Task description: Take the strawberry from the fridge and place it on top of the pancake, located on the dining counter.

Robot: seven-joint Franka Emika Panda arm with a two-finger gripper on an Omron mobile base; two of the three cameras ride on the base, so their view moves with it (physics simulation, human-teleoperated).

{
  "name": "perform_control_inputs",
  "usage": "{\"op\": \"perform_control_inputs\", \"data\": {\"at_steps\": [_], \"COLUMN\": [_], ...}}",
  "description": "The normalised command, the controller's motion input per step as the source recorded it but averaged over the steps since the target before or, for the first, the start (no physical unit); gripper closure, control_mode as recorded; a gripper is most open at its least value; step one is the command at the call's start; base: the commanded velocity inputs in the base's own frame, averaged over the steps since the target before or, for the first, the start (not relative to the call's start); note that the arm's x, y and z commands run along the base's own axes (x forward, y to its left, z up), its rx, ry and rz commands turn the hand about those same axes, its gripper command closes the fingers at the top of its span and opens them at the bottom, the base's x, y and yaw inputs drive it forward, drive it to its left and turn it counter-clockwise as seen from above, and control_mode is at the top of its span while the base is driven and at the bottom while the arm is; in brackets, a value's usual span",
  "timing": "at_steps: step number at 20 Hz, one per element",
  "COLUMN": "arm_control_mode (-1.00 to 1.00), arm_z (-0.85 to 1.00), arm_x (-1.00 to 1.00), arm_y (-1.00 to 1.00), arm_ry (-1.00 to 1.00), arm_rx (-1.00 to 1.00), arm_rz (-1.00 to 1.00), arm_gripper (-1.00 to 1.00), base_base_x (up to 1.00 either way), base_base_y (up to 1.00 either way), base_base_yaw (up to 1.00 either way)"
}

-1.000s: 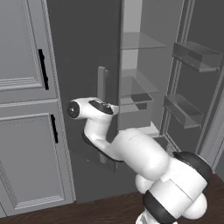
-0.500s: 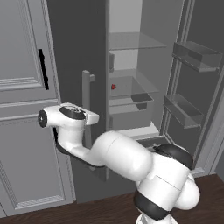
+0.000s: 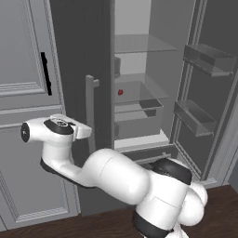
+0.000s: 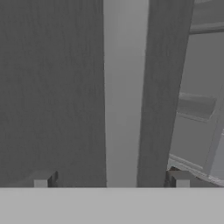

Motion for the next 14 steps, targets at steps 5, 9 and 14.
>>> {"op": "perform_control_inputs", "data": {"at_steps": [5, 9, 14], "arm_control_mode": [-1.0, -1.0, -1.0], "arm_z": [0.05, 0.41, 0.82], "arm_x": [-0.84, -0.71, -0.36], "arm_y": [-0.95, -0.84, -1.0], "arm_ry": [0.0, 0.0, 0.0], "arm_rx": [0.37, 0.59, 0.82], "arm_rz": [0.3, 0.3, 0.14], "arm_gripper": [-1.0, -1.0, -1.0], "base_base_x": [0.0, 0.0, 0.0], "base_base_y": [0.0, 0.0, 0.0], "base_base_yaw": [0.0, 0.0, 0.0]}}
